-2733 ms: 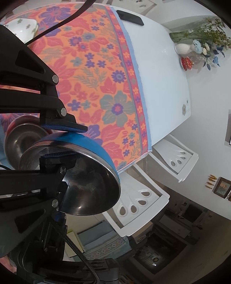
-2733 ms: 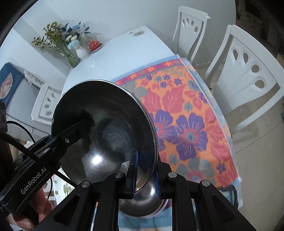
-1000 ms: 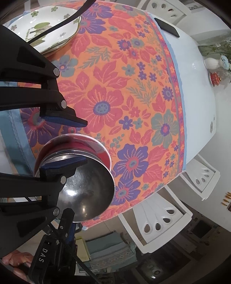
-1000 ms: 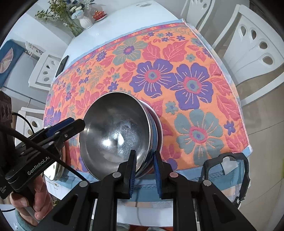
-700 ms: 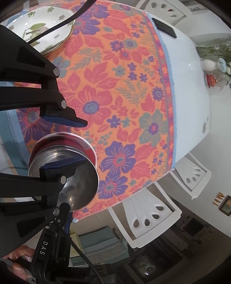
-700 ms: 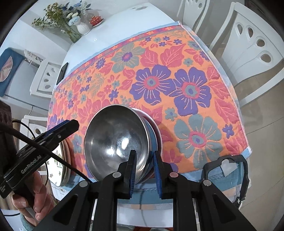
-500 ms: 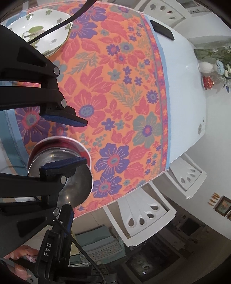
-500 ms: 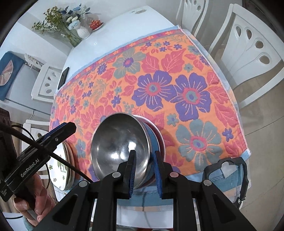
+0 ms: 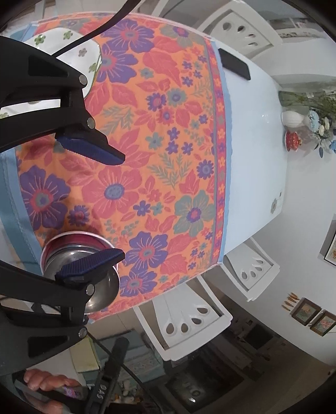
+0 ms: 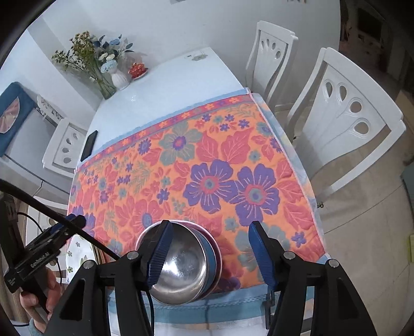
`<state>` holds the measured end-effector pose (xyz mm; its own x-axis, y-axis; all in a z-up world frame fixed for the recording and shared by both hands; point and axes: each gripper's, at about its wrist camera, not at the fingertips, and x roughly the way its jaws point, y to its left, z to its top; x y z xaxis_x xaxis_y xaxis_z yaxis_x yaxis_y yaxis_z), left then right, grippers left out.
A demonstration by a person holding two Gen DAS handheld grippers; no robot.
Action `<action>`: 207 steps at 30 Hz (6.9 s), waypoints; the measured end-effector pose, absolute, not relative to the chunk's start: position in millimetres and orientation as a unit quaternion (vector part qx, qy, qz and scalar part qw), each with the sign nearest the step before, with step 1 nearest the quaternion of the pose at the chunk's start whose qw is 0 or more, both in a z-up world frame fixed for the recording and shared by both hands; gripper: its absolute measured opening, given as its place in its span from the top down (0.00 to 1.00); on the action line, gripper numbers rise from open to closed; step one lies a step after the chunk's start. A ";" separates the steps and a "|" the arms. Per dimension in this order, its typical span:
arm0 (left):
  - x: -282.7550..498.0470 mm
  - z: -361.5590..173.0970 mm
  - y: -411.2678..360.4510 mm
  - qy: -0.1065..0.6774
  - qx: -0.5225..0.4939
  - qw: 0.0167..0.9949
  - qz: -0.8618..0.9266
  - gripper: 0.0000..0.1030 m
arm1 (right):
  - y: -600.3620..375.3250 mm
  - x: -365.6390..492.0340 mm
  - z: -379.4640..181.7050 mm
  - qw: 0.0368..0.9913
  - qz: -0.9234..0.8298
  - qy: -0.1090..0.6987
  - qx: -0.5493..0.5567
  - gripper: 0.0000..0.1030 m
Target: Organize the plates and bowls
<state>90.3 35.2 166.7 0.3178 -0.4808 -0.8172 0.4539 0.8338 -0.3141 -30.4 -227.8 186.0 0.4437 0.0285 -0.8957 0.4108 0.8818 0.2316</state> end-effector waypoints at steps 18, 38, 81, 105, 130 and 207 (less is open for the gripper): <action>64.3 119.3 14.3 0.572 -0.052 0.747 -0.336 0.37 | -195.4 -51.6 118.1 0.768 -0.087 0.578 0.261 0.43; 52.6 78.3 -16.5 0.601 -0.075 0.747 -0.275 0.38 | -211.7 -38.2 64.0 0.752 -0.034 0.590 0.291 0.43; 33.6 75.3 -12.1 0.580 -0.140 0.767 -0.238 0.53 | -203.4 -21.4 43.9 0.766 0.031 0.563 0.308 0.49; 41.2 159.4 193.9 0.503 -0.181 0.832 -0.152 0.53 | -11.8 37.6 129.1 0.792 0.137 0.547 0.234 0.49; 91.1 92.3 265.4 0.561 -0.149 0.778 -0.238 0.53 | 80.4 59.8 70.5 0.755 0.017 0.602 0.261 0.49; -18.8 190.3 314.2 0.470 -0.030 0.874 -0.116 0.46 | 159.1 -67.9 166.3 0.838 -0.078 0.533 0.089 0.21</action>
<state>-18.8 314.2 190.3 0.5312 -0.2306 -0.8153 0.1749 0.9714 -0.1608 -67.9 159.1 166.3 0.4204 -0.0367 -0.9066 0.2264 0.9718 0.0657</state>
